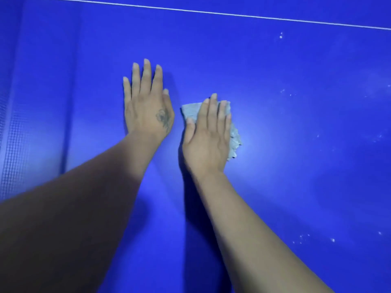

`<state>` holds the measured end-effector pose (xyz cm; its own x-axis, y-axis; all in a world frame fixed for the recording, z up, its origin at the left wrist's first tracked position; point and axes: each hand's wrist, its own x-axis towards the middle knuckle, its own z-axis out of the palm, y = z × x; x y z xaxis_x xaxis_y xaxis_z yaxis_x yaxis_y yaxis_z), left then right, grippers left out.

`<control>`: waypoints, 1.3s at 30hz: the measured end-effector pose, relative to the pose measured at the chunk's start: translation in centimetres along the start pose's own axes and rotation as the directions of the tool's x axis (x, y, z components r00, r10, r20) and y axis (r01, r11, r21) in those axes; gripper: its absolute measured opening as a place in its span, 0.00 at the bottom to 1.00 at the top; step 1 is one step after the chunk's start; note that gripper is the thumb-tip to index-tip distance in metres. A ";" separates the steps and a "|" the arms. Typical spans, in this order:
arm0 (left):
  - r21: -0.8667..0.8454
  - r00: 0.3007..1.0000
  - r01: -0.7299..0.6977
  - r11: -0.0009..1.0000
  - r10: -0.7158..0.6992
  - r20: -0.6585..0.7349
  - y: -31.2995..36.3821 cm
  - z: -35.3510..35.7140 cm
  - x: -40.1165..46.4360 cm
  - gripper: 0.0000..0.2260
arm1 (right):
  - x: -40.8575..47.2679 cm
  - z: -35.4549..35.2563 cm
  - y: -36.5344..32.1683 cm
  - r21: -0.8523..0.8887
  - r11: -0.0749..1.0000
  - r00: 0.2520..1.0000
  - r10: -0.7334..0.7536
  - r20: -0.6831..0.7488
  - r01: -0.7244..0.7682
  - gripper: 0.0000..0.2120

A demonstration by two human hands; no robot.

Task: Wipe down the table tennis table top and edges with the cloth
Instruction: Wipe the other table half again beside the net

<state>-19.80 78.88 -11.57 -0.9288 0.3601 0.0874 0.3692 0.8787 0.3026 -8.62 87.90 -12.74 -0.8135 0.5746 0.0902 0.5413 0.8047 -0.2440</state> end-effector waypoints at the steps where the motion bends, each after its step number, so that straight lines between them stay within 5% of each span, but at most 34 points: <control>1: 0.033 1.000 0.015 0.999 -0.016 0.012 0.1 0.4 0.8 0.27 | -1.0 0.0 -0.2 0.010 0.999 0.999 -0.042 0.009 0.042 0.31; 5: 0.131 0.999 0.040 0.991 -0.041 0.008 0.4 1.3 1.2 0.28 | -4.5 -0.9 1.9 0.033 0.986 0.985 -0.166 0.045 0.164 0.30; 11: 0.147 0.999 0.052 0.988 -0.050 -0.014 0.6 1.3 1.2 0.26 | -3.5 -2.1 5.4 -0.002 0.991 0.986 -0.134 0.103 0.135 0.32; 17: 0.135 0.998 0.057 0.989 -0.054 -0.025 0.4 1.3 1.6 0.25 | 3.5 -1.5 7.6 -0.048 0.999 0.997 0.007 0.078 -0.004 0.33; 24: 0.099 0.997 0.068 0.993 -0.065 -0.040 0.4 1.3 1.6 0.25 | 14.1 0.9 2.5 -0.054 0.998 0.999 0.036 0.028 -0.035 0.35; 32: 0.127 0.997 0.080 0.989 -0.079 -0.012 0.5 1.6 1.7 0.26 | 12.9 1.6 -3.3 -0.004 0.956 0.945 -0.291 0.146 0.295 0.34; 39: 0.098 0.996 0.093 0.991 -0.092 -0.013 0.7 1.4 1.7 0.26 | 8.9 -1.1 4.7 0.015 0.972 0.960 -0.236 0.153 0.236 0.31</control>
<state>-21.04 80.53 -12.55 -0.9593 0.2732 0.0717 0.2824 0.9349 0.2151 -13.13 96.95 -11.97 -0.9408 0.3389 -0.0036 0.3306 0.9152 -0.2307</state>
